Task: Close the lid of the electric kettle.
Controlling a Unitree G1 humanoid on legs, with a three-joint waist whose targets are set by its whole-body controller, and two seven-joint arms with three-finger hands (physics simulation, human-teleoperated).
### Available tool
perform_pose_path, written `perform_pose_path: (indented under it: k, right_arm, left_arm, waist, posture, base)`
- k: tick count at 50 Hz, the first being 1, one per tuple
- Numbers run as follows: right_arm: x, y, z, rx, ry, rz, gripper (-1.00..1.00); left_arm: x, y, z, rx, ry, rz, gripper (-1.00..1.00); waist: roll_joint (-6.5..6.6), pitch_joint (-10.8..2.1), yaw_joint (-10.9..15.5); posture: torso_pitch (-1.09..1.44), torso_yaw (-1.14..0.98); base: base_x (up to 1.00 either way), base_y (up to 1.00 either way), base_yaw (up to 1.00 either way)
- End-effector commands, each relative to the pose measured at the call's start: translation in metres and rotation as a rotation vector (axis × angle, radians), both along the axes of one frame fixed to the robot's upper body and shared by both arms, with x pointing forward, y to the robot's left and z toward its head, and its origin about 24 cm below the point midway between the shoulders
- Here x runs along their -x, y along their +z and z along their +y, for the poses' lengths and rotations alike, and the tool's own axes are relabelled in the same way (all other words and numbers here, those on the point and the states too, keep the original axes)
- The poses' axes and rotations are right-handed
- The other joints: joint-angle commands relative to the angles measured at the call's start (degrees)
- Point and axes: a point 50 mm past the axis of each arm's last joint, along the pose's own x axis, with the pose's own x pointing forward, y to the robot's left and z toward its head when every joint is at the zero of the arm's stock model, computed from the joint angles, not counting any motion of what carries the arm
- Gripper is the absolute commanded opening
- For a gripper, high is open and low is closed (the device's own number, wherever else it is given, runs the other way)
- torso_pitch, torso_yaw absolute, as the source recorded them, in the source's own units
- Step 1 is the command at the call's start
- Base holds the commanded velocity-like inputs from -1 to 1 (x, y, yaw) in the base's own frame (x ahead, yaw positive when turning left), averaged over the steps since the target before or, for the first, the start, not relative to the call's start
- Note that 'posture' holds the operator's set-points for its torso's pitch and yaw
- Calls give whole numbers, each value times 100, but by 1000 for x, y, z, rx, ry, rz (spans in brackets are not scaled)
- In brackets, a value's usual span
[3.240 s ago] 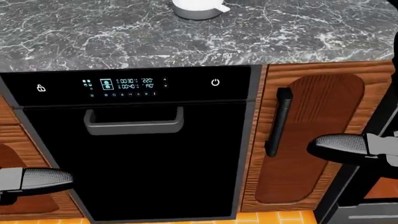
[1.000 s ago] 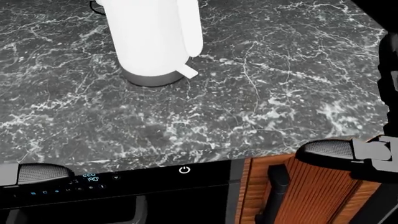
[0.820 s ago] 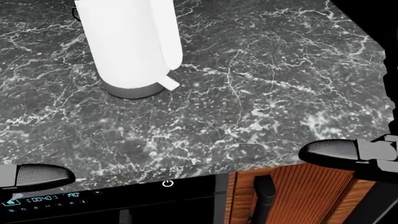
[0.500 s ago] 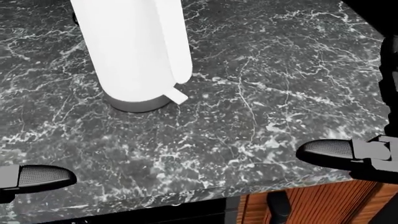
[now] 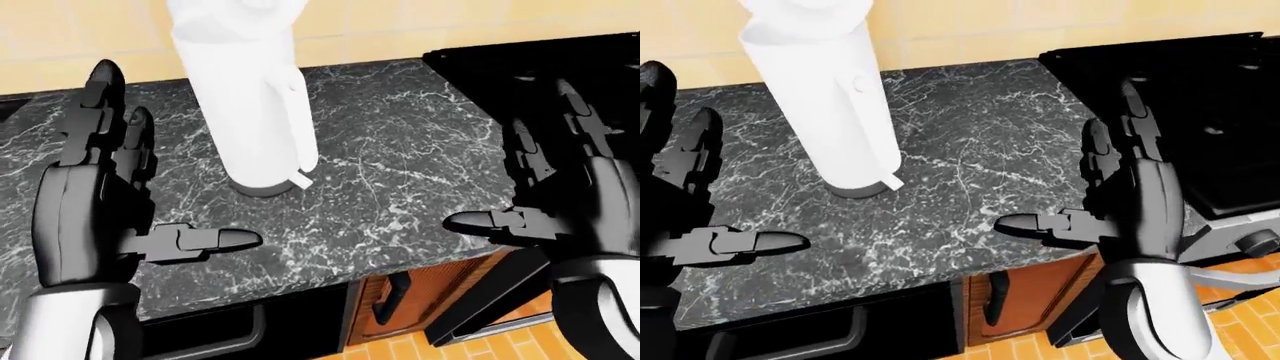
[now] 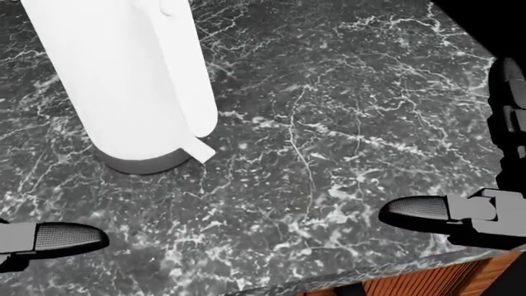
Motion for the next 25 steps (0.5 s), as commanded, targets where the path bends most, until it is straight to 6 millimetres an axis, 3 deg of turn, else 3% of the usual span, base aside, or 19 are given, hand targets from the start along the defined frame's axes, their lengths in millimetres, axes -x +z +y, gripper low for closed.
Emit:
perform_pose_path:
  k: [1,3,6,7,9,25]
  right_arm:
    - [3,9,1,12,7,-65,100]
    - [3,9,0,11,4,-66,100]
    - [3,9,1,8,8,-66,100]
    - [3,10,1,5,9,-67,100]
    - [3,10,1,3,8,-67,100]
    - [3,13,-1,0,-4,-71,100]
  left_arm:
    - [4,10,2,-13,16,-69,100]
    - [4,11,1,-12,16,-71,100]
    - [4,10,2,-12,16,-70,100]
    - [4,10,2,-12,17,-70,100]
    - [4,11,1,-12,17,-71,100]
    - [3,10,0,-15,13,-66,100]
  waist:
    - [-1,-107,114]
    - [7,-26,87]
    - [84,-27,-18]
    - [-7,30,81]
    - [33,-52,78]
    - [41,-75,5]
  posture:
    - [0,0]
    - [0,0]
    - [0,0]
    - [0,0]
    - [0,0]
    - [0,0]
  base:
    - [0,0,100]
    - [0,0,100]
    - [0,7,57]
    - [0,0,0]
    - [0,0,0]
    - [0,0,0]
